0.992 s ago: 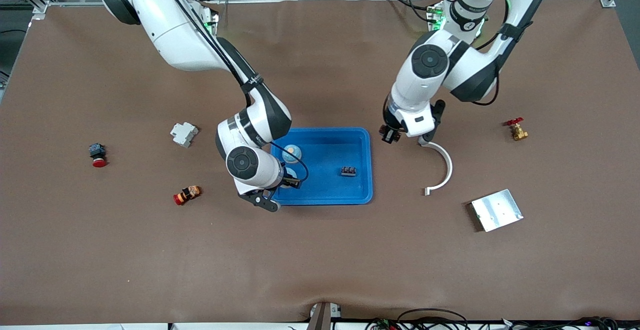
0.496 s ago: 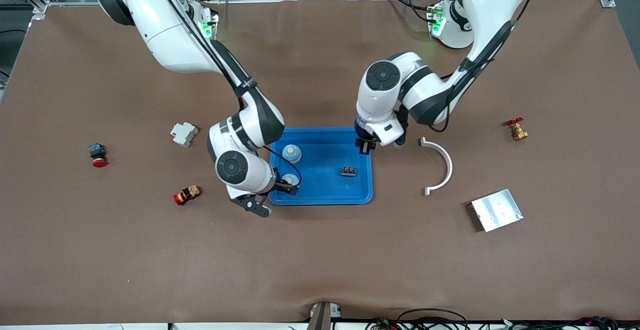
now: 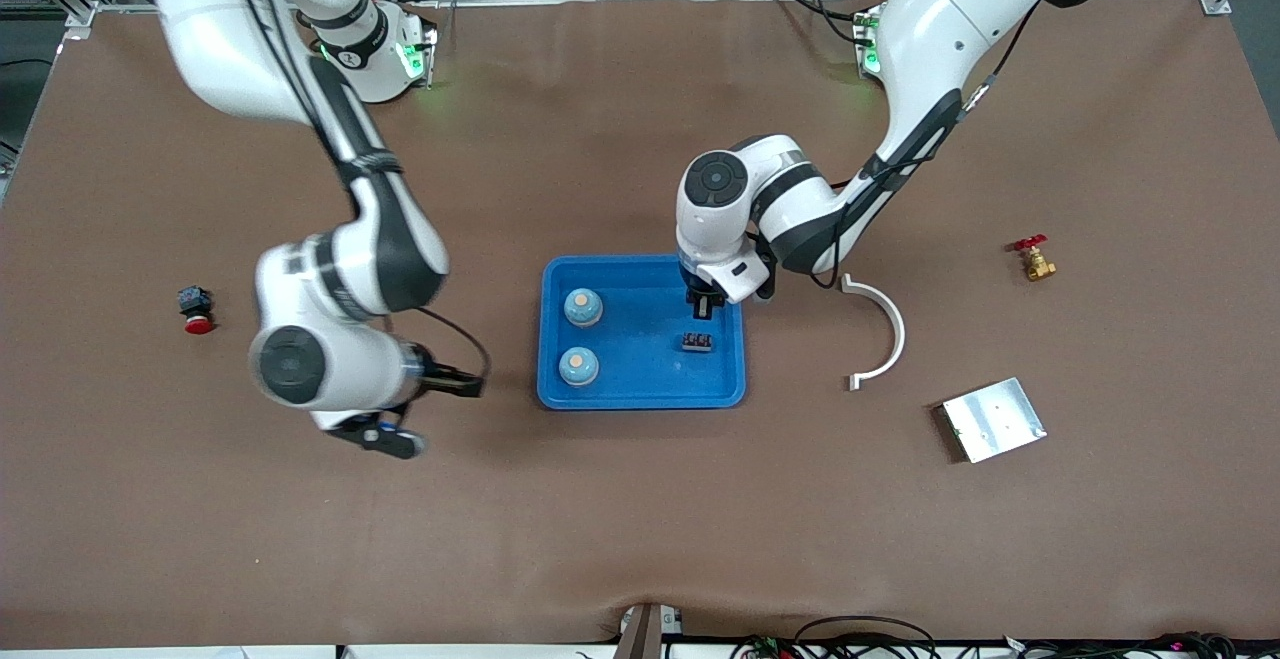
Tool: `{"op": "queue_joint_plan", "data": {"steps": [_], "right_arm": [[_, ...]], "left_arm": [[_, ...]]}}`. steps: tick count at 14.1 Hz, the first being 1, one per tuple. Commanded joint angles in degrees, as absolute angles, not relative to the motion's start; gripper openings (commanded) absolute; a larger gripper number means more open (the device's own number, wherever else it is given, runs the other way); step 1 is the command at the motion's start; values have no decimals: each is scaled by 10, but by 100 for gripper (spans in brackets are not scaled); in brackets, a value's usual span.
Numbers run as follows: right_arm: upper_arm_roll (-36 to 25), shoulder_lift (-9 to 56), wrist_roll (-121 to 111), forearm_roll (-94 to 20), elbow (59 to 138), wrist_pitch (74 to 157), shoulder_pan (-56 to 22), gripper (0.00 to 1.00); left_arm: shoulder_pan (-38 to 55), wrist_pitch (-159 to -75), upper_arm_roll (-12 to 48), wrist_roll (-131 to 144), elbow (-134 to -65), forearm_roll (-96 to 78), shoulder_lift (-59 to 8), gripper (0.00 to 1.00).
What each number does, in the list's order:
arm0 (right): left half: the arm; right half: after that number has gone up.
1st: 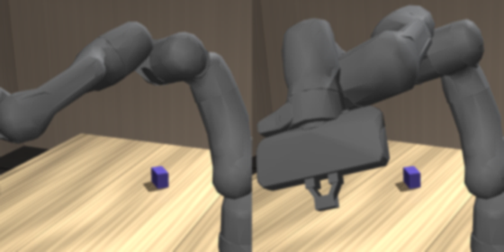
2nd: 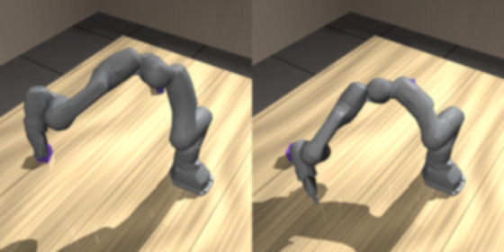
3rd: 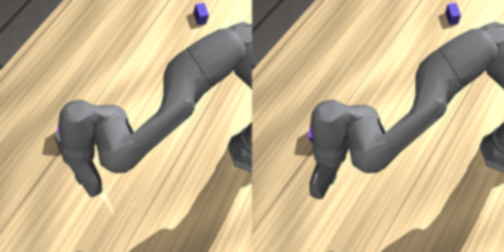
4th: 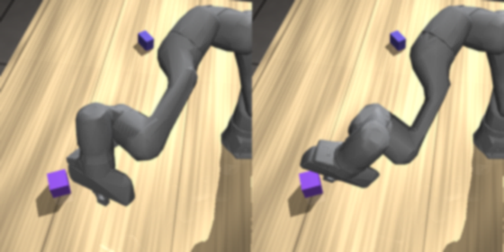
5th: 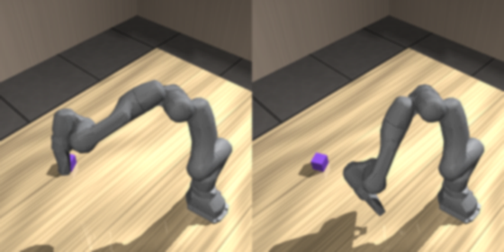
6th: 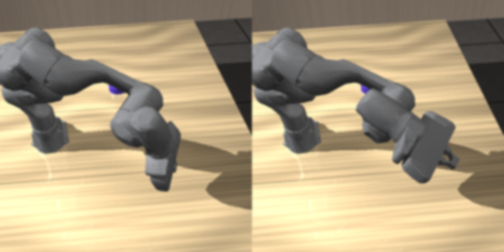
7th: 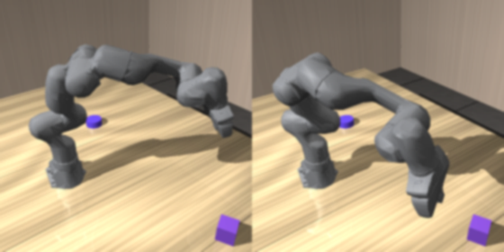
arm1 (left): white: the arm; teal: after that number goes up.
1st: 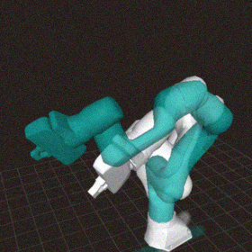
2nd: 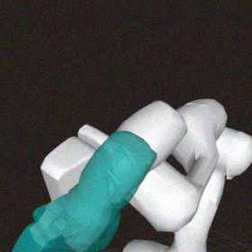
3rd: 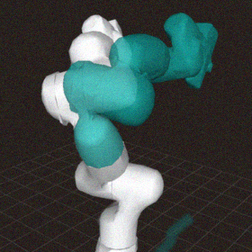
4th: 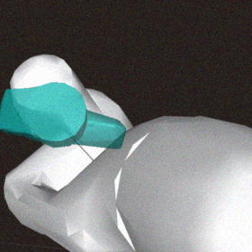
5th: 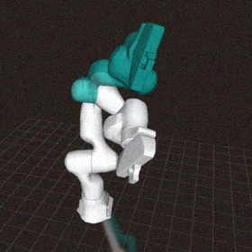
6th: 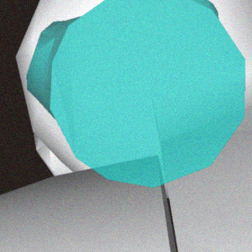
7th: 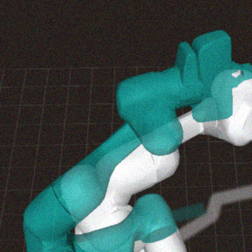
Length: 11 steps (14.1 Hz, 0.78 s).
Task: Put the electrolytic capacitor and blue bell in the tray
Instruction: 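Drop the bell in the tray while the left gripper brings the capacitor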
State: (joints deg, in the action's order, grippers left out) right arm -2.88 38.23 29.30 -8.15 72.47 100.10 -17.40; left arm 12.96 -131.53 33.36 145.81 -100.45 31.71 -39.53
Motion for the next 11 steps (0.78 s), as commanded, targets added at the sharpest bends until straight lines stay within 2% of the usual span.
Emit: {"op": "queue_joint_plan", "data": {"steps": [1,4,7,11], "right_arm": [[-27,304,259,-64,774,977,-136,100],[-25,234,187,-64,796,941,-89,100],[-21,180,149,-64,796,913,-55,100],[13,118,92,-63,795,881,9,100]], "left_arm": [[156,-1311,316,1490,-979,329,-414,0],[164,-1310,309,1500,-976,330,-420,0],[203,-1310,263,1501,-976,324,-421,0],[208,-1310,257,1501,-976,324,-426,0]]}}
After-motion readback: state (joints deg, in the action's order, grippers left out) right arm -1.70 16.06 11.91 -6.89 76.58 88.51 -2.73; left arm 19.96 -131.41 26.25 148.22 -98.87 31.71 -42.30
